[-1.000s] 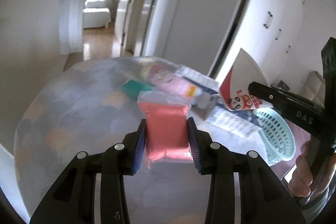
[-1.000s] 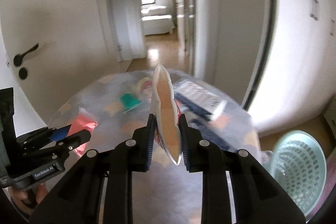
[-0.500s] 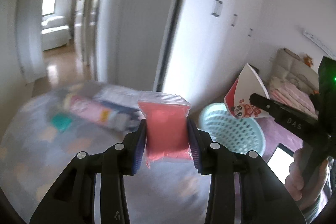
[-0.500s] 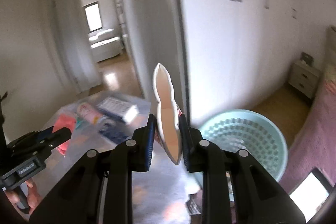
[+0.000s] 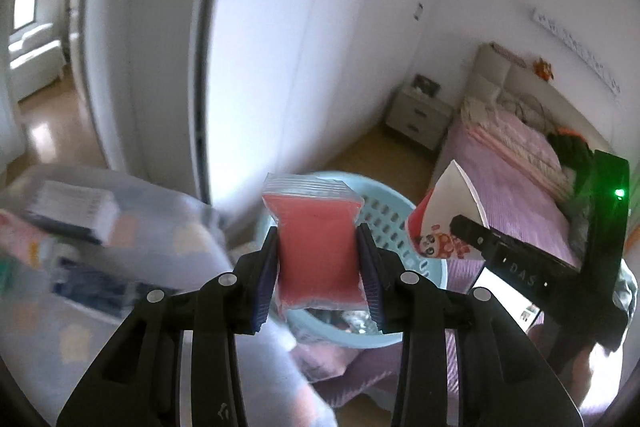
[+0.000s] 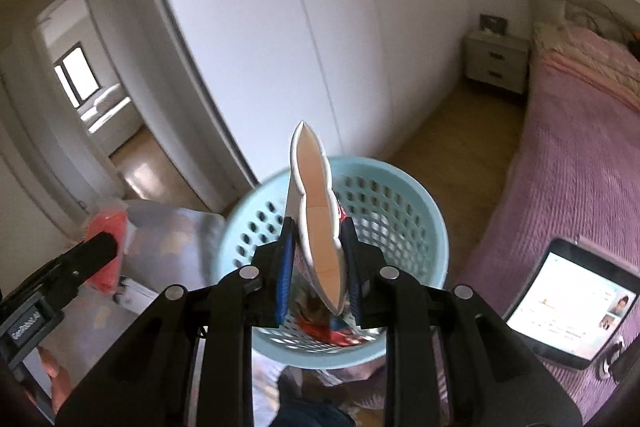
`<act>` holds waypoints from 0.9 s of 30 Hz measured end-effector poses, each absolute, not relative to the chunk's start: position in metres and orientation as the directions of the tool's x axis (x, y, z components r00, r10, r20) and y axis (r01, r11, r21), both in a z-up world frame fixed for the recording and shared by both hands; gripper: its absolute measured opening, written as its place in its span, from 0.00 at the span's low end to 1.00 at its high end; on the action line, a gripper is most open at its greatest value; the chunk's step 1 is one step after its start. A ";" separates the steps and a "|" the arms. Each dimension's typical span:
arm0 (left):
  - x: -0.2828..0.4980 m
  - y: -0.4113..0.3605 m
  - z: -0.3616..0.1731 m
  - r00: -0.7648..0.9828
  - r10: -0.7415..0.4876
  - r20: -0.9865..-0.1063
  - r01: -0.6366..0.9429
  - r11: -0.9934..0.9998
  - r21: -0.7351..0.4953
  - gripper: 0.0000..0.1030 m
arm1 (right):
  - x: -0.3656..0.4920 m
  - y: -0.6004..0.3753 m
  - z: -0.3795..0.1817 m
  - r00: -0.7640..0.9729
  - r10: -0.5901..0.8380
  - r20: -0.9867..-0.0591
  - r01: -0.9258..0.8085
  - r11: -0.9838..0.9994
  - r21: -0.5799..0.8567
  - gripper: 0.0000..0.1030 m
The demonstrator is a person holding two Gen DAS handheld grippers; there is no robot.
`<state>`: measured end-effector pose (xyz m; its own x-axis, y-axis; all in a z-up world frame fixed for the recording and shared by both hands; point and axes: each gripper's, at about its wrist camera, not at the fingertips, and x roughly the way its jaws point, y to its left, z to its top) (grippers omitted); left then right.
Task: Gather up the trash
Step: 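Carry pink packet and paper bowl over the teal basket and open both tools, then return to the table and grasp the blue milk carton with the right tool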
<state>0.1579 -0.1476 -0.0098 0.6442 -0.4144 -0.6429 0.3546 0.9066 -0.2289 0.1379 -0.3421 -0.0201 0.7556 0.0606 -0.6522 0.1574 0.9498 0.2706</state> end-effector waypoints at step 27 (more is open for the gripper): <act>0.180 -0.155 -0.046 0.613 -0.420 -0.669 0.343 0.904 -0.254 0.67 | 0.159 -0.356 -0.063 0.692 0.081 -0.718 0.208 0.929 0.305 0.60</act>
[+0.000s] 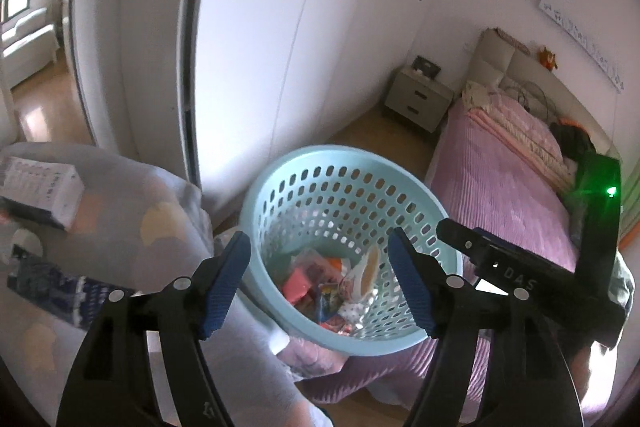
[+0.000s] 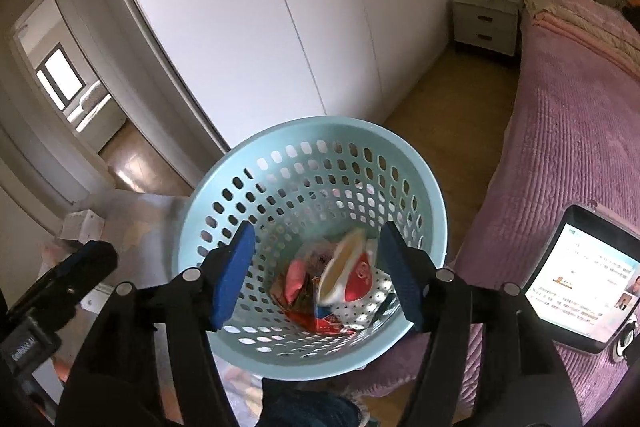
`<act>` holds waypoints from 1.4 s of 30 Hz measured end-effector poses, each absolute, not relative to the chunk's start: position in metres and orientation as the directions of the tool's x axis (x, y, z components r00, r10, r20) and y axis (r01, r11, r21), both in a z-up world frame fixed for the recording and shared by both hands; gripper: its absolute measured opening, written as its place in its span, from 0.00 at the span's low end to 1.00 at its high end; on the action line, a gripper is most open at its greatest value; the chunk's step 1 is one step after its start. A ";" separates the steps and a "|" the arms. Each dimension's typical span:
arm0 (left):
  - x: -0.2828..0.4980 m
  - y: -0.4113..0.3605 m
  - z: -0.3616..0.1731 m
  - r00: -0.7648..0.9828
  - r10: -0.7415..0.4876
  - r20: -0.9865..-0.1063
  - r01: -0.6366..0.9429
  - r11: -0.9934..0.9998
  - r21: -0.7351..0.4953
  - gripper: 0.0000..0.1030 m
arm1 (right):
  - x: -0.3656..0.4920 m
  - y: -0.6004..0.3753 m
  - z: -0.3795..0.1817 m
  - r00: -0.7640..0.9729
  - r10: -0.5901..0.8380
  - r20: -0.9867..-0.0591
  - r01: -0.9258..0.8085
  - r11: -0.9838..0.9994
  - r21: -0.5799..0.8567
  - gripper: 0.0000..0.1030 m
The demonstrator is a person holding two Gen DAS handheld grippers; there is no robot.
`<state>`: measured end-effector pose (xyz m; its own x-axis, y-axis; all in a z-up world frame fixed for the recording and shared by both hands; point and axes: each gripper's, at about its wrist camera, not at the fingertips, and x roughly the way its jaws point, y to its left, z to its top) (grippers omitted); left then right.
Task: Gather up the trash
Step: 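Return to the table and grasp the blue milk carton with the right tool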
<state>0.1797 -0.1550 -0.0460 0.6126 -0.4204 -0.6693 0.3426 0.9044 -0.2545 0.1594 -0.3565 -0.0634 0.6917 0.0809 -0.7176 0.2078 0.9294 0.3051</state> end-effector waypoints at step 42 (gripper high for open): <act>0.154 0.215 -0.045 0.724 -0.035 -0.688 -0.262 0.909 -0.323 0.79 | 0.182 -0.076 -0.045 0.628 0.354 -0.693 -0.497 0.868 -0.007 0.76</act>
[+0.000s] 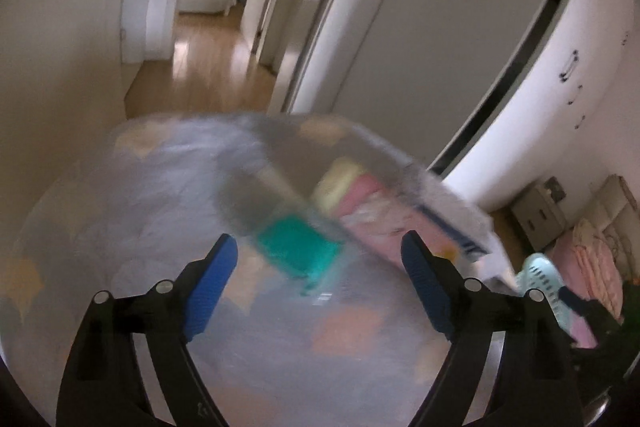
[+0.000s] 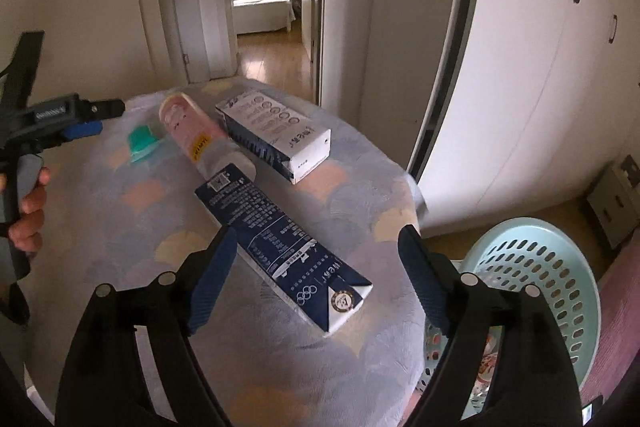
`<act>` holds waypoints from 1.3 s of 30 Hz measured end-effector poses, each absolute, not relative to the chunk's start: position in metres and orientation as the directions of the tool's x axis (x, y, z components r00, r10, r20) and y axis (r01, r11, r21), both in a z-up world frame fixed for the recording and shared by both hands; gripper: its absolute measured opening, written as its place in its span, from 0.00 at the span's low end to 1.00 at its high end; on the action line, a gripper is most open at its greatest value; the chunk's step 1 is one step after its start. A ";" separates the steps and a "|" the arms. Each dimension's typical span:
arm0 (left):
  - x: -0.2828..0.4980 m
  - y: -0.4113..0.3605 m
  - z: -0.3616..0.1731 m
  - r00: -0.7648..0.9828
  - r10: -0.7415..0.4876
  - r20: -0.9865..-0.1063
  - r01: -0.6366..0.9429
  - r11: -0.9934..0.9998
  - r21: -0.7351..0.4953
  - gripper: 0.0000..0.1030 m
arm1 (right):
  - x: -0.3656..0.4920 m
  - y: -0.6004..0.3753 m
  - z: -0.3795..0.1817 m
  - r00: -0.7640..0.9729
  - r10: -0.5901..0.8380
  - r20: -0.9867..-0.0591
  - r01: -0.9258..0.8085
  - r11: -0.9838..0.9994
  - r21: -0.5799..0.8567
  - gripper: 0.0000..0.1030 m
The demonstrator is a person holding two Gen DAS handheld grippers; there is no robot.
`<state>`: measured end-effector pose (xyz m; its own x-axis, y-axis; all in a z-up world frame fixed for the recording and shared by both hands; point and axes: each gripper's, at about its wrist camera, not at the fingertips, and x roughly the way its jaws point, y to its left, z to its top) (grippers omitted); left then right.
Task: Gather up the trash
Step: 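Return to the table and grasp the blue milk carton with the right tool, then grasp the green packet with the left tool while the right tool holds the carton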
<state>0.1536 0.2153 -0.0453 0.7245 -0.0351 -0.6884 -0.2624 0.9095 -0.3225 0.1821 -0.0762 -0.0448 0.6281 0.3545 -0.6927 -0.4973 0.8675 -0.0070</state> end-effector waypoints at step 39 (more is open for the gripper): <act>0.122 0.180 -0.045 0.693 -0.045 -0.720 -0.128 0.974 -0.185 0.01 | 0.121 -0.058 -0.056 0.539 0.396 -0.743 -0.537 0.842 0.060 0.32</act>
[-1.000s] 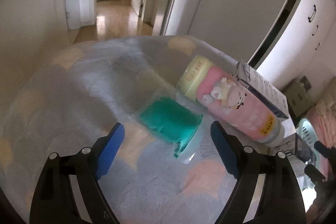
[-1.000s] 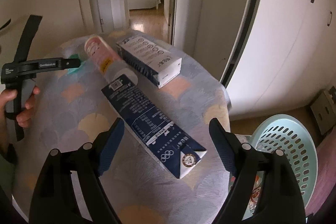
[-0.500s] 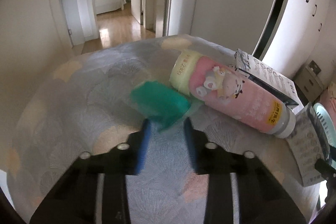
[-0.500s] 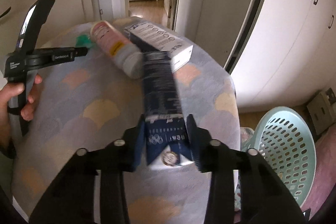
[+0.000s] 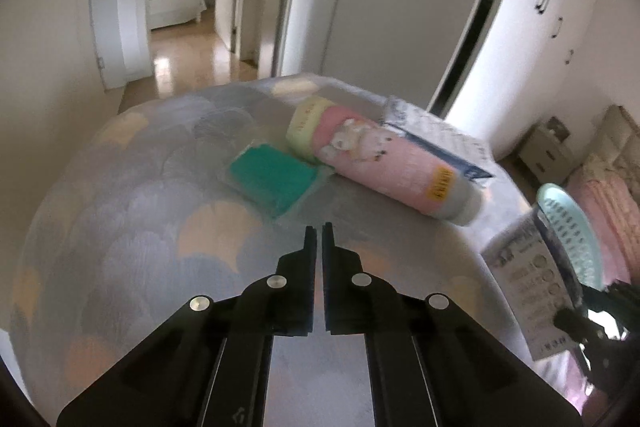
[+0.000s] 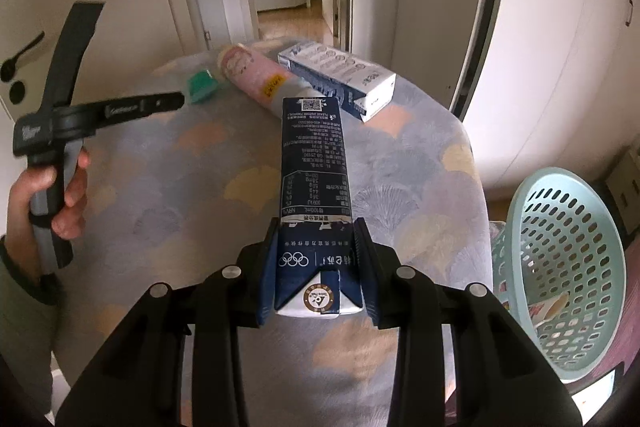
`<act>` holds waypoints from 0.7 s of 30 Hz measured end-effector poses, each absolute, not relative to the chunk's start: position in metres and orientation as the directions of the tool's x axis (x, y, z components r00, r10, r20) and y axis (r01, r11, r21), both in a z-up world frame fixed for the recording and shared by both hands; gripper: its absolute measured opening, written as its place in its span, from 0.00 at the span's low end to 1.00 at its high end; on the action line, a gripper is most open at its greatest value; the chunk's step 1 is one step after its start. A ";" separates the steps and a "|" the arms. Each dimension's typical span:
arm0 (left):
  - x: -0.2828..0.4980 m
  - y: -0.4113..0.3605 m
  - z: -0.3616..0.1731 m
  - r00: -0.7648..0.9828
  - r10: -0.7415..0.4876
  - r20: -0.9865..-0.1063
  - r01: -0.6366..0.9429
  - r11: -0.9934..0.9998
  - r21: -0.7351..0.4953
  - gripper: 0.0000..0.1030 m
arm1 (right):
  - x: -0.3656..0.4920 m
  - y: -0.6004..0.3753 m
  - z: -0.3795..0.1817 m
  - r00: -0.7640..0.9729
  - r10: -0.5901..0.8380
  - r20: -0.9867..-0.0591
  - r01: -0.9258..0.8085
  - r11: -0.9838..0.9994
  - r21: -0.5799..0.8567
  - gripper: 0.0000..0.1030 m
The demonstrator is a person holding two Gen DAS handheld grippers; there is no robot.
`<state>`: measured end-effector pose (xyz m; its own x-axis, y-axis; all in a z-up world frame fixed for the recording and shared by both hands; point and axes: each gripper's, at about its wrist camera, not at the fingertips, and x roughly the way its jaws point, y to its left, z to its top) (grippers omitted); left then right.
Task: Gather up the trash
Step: 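Grasp the green packet with the left tool while the right tool holds the carton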
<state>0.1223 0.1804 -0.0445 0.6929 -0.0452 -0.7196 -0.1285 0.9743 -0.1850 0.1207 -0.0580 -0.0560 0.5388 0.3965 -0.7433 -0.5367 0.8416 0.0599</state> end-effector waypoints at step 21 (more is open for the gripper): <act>0.202 0.209 -0.067 0.651 0.033 -0.758 -0.163 0.982 -0.097 0.66 | 0.128 -0.090 -0.053 0.551 0.396 -0.735 -0.479 0.871 0.111 0.32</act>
